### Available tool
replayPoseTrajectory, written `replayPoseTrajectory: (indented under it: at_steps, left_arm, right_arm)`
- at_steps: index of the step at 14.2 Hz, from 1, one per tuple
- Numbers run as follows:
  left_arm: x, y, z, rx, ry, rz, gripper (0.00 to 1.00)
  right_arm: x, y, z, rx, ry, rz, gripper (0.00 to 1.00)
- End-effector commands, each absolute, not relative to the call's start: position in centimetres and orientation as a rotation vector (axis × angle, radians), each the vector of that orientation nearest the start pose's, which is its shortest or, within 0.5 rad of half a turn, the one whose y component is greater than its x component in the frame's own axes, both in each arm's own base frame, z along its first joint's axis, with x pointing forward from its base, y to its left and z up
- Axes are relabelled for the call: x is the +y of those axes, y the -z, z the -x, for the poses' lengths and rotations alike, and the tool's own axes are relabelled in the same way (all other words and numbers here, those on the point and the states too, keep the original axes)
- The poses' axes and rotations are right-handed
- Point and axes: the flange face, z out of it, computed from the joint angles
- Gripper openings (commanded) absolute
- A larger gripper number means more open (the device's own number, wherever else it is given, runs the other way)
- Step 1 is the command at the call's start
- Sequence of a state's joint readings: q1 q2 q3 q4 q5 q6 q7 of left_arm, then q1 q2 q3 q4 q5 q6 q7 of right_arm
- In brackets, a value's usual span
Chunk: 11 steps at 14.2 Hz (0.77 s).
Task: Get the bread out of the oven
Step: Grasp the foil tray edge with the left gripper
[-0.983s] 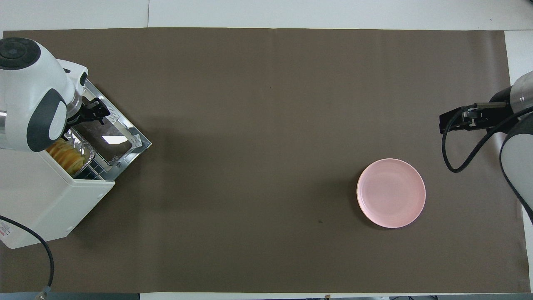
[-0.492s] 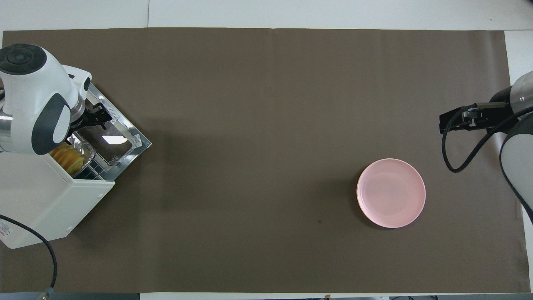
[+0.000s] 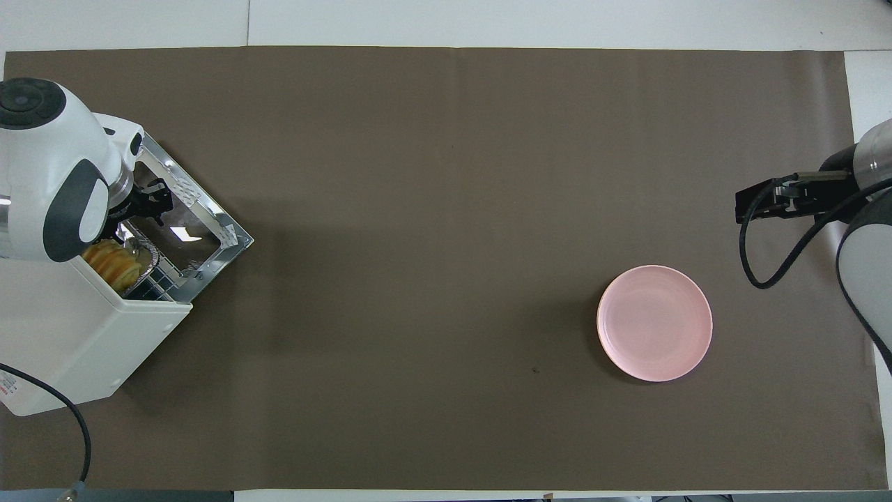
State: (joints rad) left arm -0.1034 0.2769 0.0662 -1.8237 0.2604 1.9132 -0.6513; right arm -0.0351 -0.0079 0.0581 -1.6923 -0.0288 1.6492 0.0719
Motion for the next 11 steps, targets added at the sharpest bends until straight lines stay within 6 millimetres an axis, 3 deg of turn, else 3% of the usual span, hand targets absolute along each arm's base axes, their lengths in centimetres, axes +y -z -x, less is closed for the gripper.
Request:
replayPoseTrajectory:
  at_steps: [1,3,4,5,9,11]
  left_arm:
    - [-0.1,-37.5,-59.6,-0.669,-0.089,2.755,0.45]
    - [-0.1,-37.5,-59.6,-0.665,-0.090,2.756,0.23]
    - [-0.1,-37.6,-59.6,-0.666,-0.090,2.756,0.05]
    - [-0.2,-37.7,-59.7,-0.665,-0.089,2.756,0.00]
    - [-1.8,-39.2,-61.1,-0.633,-0.046,2.772,0.00]
    - [-3.7,-40.5,-62.3,-0.612,-0.014,2.794,0.00]
  right_arm:
    - [0.7,-57.8,-55.0,0.044,-0.061,3.191,1.00]
    - [0.7,-57.8,-55.0,0.042,-0.061,3.191,1.00]
    - [0.7,-57.8,-55.0,0.042,-0.061,3.191,1.00]
    - [0.7,-57.8,-55.0,0.044,-0.061,3.191,1.00]
    - [0.7,-57.8,-55.0,0.044,-0.061,3.191,1.00]
    - [0.7,-57.8,-55.0,0.044,-0.061,3.191,1.00]
